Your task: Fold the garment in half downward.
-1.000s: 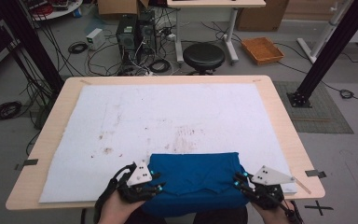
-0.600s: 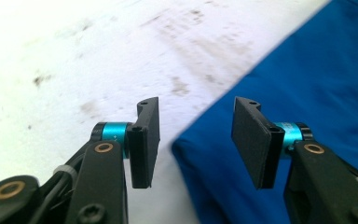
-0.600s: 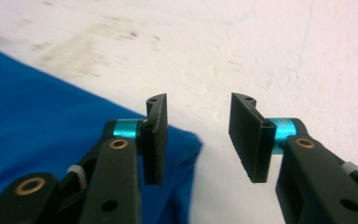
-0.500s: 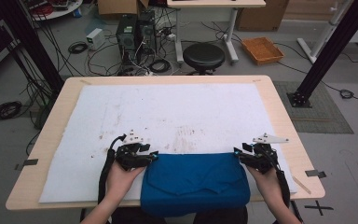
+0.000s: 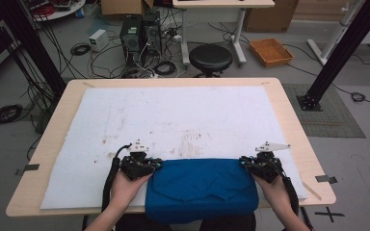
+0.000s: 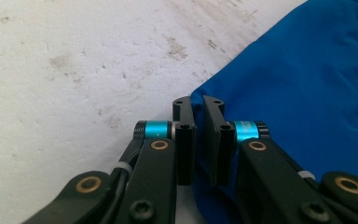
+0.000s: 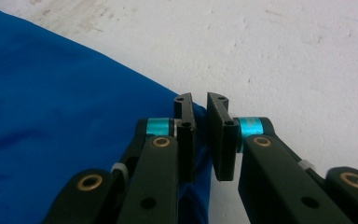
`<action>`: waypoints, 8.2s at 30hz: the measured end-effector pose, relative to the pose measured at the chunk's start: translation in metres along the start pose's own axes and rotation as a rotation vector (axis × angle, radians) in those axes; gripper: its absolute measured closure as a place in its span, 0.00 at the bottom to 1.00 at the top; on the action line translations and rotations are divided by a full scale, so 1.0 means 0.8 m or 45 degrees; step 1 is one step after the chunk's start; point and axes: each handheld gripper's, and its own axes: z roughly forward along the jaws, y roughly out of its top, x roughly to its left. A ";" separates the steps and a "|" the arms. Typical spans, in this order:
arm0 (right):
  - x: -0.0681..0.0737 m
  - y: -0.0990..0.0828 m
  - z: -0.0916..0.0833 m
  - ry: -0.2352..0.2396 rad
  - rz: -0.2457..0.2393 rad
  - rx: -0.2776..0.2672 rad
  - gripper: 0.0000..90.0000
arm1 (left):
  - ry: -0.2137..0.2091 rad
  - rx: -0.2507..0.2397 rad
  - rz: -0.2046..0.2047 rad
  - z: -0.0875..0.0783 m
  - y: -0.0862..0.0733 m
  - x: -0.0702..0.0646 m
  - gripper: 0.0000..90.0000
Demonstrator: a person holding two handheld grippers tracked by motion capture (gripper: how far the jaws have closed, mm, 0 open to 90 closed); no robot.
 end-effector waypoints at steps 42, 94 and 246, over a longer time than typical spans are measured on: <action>-0.051 0.135 0.097 -0.091 -0.119 -0.069 0.75 | 0.289 -0.013 0.067 0.036 0.099 0.117 0.67; -0.007 0.062 0.070 -0.103 -0.031 0.003 0.97 | 0.257 0.020 -0.020 0.012 0.035 0.058 0.98; -0.043 0.073 0.006 -0.108 -0.108 -0.217 0.51 | 0.204 -0.304 0.065 -0.074 0.031 0.069 0.45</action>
